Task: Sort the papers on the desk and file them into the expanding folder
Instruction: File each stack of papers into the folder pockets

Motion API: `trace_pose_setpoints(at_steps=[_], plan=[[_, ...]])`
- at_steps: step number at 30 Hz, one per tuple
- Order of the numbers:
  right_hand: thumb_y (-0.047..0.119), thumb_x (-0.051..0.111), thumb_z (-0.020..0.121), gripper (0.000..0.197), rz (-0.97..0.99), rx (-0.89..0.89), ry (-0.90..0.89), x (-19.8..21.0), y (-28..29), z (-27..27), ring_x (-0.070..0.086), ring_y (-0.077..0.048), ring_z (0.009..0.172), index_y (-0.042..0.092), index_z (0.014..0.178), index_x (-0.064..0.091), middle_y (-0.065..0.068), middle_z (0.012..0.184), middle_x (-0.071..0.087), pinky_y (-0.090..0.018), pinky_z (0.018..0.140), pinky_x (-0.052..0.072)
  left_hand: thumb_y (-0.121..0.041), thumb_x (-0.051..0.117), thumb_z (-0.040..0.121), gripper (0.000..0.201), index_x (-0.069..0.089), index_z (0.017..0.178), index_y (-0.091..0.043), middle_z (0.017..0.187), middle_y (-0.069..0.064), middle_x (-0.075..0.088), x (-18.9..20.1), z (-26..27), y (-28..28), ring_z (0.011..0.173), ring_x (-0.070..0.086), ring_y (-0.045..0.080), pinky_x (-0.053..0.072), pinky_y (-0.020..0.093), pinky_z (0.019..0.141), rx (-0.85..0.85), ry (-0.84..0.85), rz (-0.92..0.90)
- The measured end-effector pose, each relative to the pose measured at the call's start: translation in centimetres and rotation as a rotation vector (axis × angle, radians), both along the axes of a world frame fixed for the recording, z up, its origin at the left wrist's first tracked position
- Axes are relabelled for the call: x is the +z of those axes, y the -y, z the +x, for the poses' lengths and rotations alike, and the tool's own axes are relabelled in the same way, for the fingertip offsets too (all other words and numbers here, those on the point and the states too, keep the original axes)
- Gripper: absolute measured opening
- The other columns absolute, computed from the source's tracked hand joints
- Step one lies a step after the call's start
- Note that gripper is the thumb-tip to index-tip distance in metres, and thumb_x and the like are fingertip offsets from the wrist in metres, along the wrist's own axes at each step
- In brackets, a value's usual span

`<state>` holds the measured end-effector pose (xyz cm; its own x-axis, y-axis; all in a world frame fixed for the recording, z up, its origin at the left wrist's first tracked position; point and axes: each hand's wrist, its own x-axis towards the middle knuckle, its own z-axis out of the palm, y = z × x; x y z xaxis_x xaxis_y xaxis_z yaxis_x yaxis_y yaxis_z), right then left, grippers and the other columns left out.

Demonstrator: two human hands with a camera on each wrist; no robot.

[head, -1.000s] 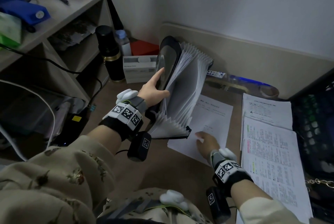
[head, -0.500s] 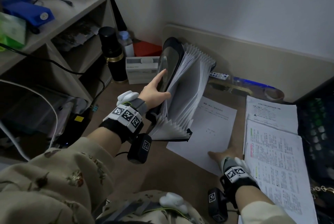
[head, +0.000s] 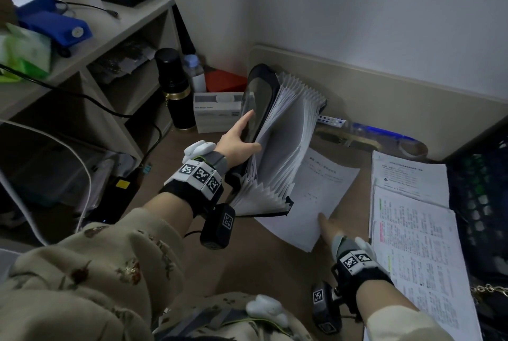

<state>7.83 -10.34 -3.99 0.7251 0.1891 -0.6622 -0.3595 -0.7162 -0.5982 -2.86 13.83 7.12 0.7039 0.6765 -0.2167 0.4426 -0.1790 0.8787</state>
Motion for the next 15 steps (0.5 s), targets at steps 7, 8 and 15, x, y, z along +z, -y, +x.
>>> trace_pose_setpoints(at_steps=[7, 8, 15], plan=[[-0.002, 0.055, 0.087, 0.037, 0.206, -0.170, 0.072, 2.2, -0.8, 0.2, 0.058, -0.037, 0.109, -0.006, 0.124, 0.054, -0.021, 0.117, 0.061, -0.042, 0.097, 0.045, -0.013, 0.067, 0.078, 0.088, 0.025, 0.148, -0.045, 0.154, -0.007, 0.034, 0.4, -0.3, -0.1, 0.141, 0.031, 0.017, 0.032, 0.023, 0.103, 0.008, 0.026, -0.027], [0.001, 0.056, 0.086, 0.034, 0.209, -0.153, 0.048, 2.5, -1.1, 0.3, 0.061, -0.036, 0.101, -0.004, 0.120, 0.057, -0.019, 0.111, 0.064, -0.043, 0.093, 0.048, -0.013, 0.067, 0.077, 0.088, 0.026, 0.148, -0.045, 0.154, -0.007, 0.034, 0.4, -0.2, 0.0, 0.141, 0.032, 0.017, 0.032, 0.023, 0.102, 0.008, 0.027, -0.027], [0.011, 0.048, 0.076, 0.008, 0.099, -0.049, -0.155, 3.6, -1.9, 0.1, 0.046, -0.022, 0.054, 0.009, 0.069, 0.046, -0.010, 0.064, 0.048, -0.025, 0.052, 0.034, -0.010, 0.064, 0.080, 0.085, 0.026, 0.150, -0.041, 0.151, -0.007, 0.037, 0.8, -0.3, 0.7, 0.102, 0.042, 0.003, 0.035, 0.017, 0.085, -0.011, 0.044, -0.016]])
